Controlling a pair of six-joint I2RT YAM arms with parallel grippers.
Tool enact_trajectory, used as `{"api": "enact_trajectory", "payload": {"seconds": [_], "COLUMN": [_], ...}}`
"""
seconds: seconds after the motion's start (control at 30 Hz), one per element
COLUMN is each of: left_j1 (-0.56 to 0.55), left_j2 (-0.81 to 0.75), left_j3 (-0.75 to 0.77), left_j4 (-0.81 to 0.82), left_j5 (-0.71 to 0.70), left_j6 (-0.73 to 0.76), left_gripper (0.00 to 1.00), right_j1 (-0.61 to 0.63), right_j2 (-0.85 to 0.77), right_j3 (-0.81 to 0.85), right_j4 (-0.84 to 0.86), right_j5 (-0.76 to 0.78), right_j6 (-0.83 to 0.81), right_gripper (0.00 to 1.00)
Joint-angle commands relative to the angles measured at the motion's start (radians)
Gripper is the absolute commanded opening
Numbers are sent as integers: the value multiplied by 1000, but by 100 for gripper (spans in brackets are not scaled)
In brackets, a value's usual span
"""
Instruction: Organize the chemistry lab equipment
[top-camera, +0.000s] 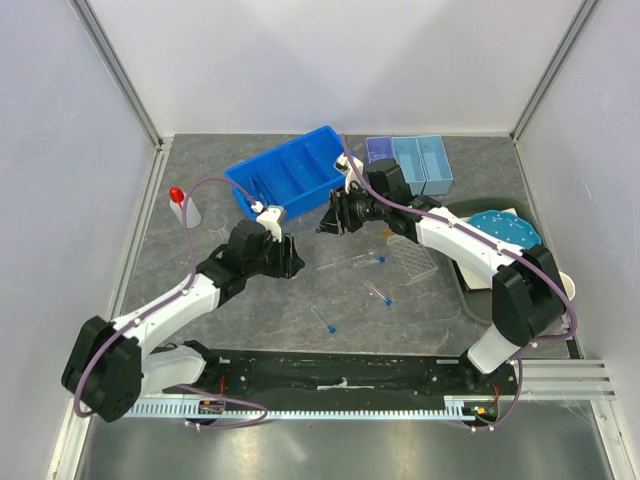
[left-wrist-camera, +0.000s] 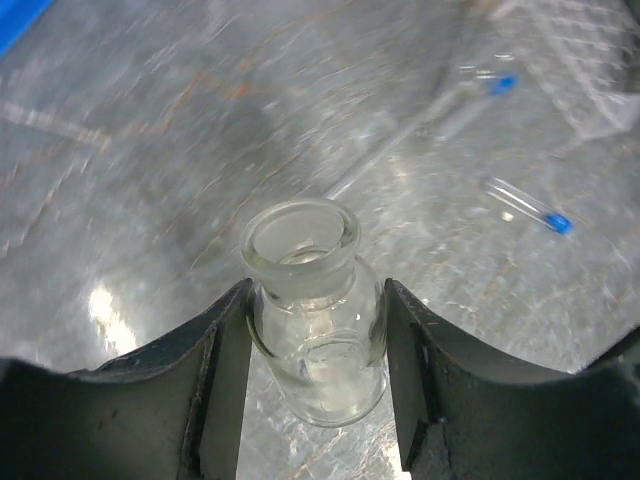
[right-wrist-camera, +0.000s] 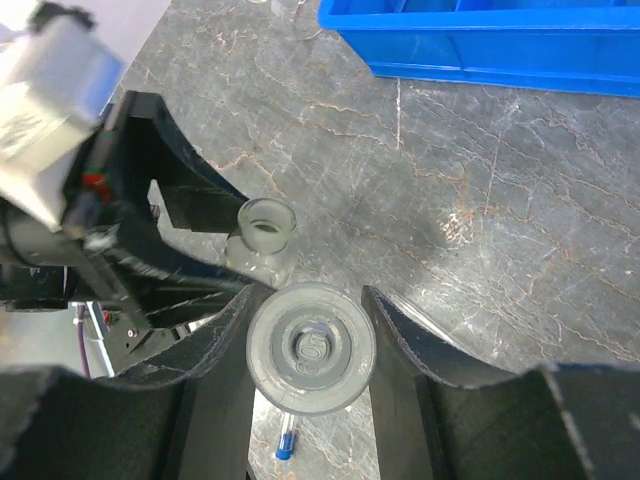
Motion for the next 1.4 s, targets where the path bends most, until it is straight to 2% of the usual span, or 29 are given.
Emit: {"api": "enact_trajectory", "payload": {"seconds": [0.0, 0.1, 0.2, 0.4, 0.87, 1.17, 1.37], "left_j1": [-4, -4, -4, -4, -4, -4, -4], "left_j2": [-109, -152, -168, -162, -195, -197, -214], "left_j3": [-23, -31, -26, 12, 4, -2, -28], "left_j4": [245, 240, 237, 185, 243, 269, 350], "left_j5": [277, 433, 525, 606, 674, 637, 630], "left_j6": [312, 396, 448, 469, 407, 355, 298], "left_gripper": [4, 4, 4, 4, 4, 4, 4], "right_j1": [-1, 3, 10, 64, 134, 148, 151], "right_j2": [-39, -53, -65, -89, -89, -105, -108], "right_j3": [10, 30, 60, 102, 109, 103, 96], "right_j4": [52, 47, -1, -123, -163, -167, -170], "right_j5": [-62, -108, -131, -135, -113, -113, -102], "right_j6": [26, 41, 25, -40, -77, -80, -88], "right_gripper": [10, 10, 10, 10, 11, 13, 14]}}
